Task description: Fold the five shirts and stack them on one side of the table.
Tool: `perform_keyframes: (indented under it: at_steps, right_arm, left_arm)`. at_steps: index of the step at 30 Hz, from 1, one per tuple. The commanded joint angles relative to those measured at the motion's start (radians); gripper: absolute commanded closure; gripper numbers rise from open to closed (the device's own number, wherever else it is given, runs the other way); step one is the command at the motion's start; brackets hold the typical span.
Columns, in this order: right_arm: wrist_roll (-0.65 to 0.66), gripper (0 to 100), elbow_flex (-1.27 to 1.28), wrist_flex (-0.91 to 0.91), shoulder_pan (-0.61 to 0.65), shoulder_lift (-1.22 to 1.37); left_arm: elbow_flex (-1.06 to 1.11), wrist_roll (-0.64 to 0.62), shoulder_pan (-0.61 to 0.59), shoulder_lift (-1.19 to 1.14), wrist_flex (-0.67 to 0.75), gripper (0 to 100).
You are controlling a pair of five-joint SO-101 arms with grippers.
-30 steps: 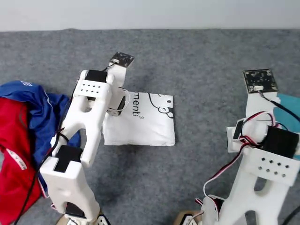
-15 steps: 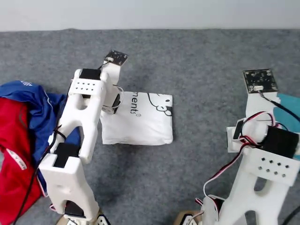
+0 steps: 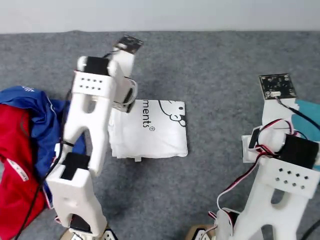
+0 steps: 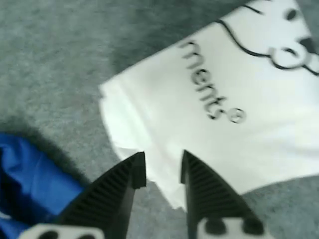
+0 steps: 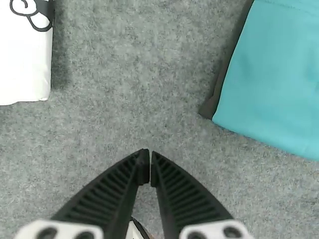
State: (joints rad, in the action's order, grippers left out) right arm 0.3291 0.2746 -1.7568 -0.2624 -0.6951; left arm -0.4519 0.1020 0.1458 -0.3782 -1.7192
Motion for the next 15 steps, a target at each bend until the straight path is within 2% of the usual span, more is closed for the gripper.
perform_keyframes:
  at_steps: [1,7,15]
  right_arm:
    - [0.011,97.4,-0.005,-0.036,-0.01,-0.021]
    - [0.011,97.4,-0.005,-0.036,-0.012,-0.021]
    - [0.011,97.4,-0.005,-0.036,-0.013,-0.021]
  left_arm:
    - [0.033,0.009,0.087,0.012,-0.037,100]
    - [0.277,0.009,0.213,0.006,-0.003,100]
    - [0.575,0.012,0.107,0.005,0.262,100]
